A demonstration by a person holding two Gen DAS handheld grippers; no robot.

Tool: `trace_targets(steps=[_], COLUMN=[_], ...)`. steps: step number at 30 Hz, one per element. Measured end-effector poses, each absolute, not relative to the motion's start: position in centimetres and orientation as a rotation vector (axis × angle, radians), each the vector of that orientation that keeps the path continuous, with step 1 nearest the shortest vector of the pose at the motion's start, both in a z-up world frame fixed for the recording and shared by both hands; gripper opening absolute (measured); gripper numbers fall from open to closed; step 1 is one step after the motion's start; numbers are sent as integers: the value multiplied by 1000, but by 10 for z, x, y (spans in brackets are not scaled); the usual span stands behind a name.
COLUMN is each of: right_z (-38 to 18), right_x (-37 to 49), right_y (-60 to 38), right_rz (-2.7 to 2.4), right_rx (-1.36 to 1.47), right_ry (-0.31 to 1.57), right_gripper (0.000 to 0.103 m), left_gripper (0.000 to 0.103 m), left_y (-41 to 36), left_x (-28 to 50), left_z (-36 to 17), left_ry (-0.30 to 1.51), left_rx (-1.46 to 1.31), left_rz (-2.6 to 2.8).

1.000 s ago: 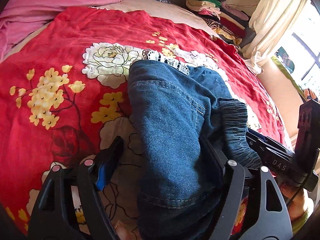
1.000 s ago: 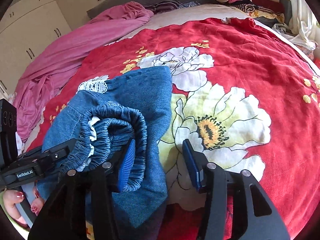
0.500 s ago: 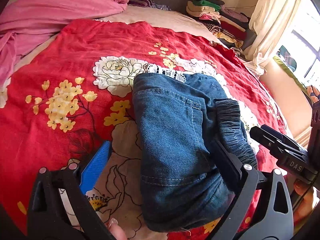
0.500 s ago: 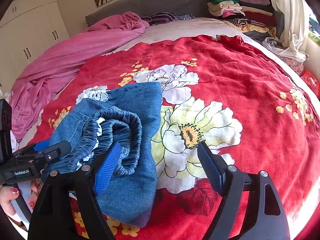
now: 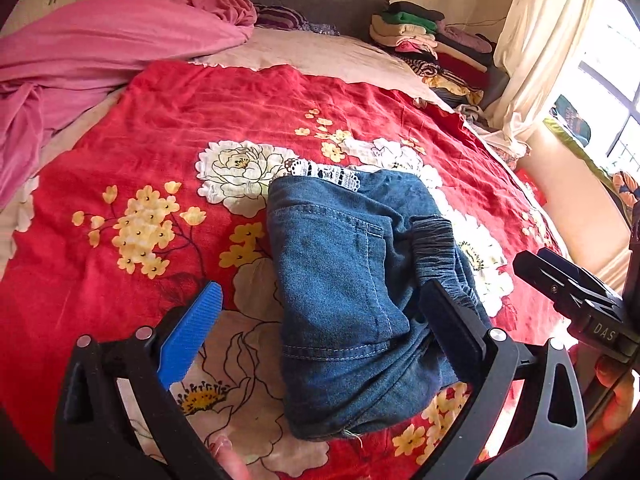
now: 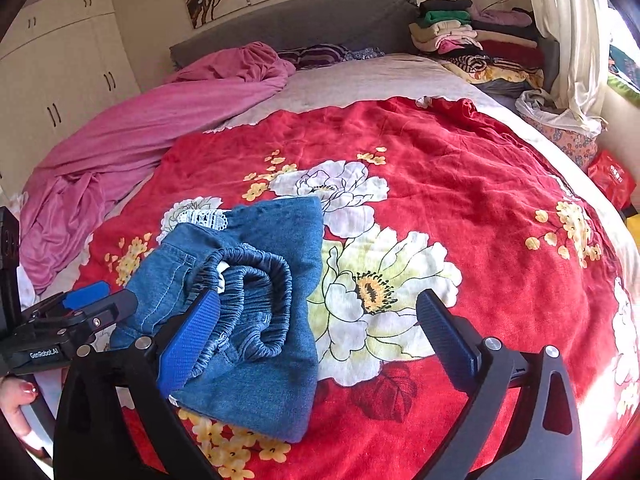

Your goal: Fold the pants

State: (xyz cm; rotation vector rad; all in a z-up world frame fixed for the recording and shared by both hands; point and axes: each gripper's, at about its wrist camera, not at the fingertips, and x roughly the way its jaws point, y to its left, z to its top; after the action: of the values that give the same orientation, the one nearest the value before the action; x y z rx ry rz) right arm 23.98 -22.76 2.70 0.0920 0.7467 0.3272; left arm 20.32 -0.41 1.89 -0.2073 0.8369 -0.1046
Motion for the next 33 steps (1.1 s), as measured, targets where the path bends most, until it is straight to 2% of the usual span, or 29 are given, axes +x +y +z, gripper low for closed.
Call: trace_targets(steps=[33], right_z=[80], right_x=[151], right_y=[-236], right_rz=[316], right_rx=[41], right_ry=[583], right_gripper=[98], left_gripper=[93], left_y=[-3], left_x=[130], left_z=[64], left_ry=[720], left_rx=[-176], left_rz=[-84])
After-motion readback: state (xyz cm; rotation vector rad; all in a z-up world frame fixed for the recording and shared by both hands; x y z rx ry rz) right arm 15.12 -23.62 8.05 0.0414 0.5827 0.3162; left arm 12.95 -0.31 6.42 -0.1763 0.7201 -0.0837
